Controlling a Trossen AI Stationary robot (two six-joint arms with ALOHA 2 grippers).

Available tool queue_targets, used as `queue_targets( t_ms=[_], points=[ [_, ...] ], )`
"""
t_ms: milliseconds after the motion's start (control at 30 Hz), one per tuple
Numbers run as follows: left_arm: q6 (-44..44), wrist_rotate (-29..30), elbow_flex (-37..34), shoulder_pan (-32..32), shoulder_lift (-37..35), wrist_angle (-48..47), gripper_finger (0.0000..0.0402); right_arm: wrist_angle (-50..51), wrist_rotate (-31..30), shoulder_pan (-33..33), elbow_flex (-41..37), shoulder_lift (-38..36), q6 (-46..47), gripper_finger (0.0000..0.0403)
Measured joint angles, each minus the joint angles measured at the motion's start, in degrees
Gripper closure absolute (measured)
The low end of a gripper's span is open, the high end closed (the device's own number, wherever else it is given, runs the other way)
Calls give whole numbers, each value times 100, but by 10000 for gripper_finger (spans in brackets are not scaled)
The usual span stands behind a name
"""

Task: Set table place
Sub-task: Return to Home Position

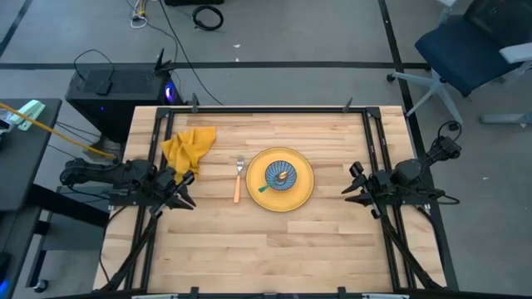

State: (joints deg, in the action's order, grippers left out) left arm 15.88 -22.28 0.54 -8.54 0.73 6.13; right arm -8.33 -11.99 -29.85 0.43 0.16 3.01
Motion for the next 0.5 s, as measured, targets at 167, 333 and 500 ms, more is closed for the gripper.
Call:
queue_targets(
  t_ms=[167,333,500],
  points=[
    [0,0,0,0,0,0,348,-1,0,0,0,2,0,293],
    [0,0,0,0,0,0,351,-1,0,0,0,2,0,293],
    [0,0,0,-2,0,0,344,-1,0,0,2,2,0,293]
  ],
)
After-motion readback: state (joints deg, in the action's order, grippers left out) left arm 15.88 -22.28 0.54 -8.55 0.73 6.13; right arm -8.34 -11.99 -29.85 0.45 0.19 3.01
